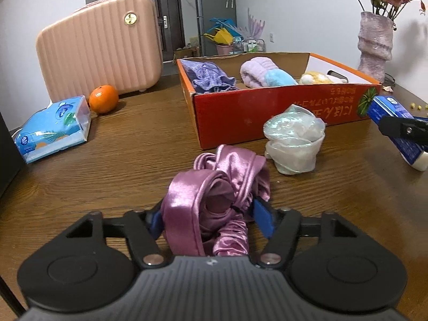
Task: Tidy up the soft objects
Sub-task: 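Close the left tool on the pink satin scrunchie while the right tool grasps the blue tissue pack, then carry the scrunchie in the left tool over the box while the right tool carries the tissue pack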
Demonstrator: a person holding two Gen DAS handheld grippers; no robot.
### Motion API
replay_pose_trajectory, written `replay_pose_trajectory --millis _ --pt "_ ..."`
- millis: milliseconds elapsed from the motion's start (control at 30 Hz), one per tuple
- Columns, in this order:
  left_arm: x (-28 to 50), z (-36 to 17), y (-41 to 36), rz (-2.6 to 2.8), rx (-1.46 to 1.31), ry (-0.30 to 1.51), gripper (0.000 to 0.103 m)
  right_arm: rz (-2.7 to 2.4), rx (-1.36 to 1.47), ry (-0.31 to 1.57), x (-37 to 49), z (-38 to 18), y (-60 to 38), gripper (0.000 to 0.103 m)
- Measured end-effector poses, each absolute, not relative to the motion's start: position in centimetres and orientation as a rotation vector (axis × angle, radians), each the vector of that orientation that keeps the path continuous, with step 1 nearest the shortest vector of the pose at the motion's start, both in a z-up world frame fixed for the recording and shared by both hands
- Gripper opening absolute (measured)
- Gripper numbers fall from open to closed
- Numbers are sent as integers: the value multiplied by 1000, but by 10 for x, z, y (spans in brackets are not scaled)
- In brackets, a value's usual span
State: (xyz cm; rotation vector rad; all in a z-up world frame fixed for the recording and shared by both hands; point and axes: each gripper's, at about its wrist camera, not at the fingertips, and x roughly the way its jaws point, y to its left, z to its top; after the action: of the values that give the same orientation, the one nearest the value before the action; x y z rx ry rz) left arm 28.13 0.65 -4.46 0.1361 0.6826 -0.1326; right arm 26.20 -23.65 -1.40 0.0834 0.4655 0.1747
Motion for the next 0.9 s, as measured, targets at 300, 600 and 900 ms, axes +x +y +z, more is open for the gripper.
replay_pose_trajectory --millis 300,600,900 --pt "268 -42 -3 -164 151 664 38 179 85 471 262 -15 -235 51" --pt "253 -29 -2 -121 112 590 37 184 87 467 262 -14 -235 51" --pt "239 -13 -4 -103 60 526 37 188 87 452 259 -12 -236 51"
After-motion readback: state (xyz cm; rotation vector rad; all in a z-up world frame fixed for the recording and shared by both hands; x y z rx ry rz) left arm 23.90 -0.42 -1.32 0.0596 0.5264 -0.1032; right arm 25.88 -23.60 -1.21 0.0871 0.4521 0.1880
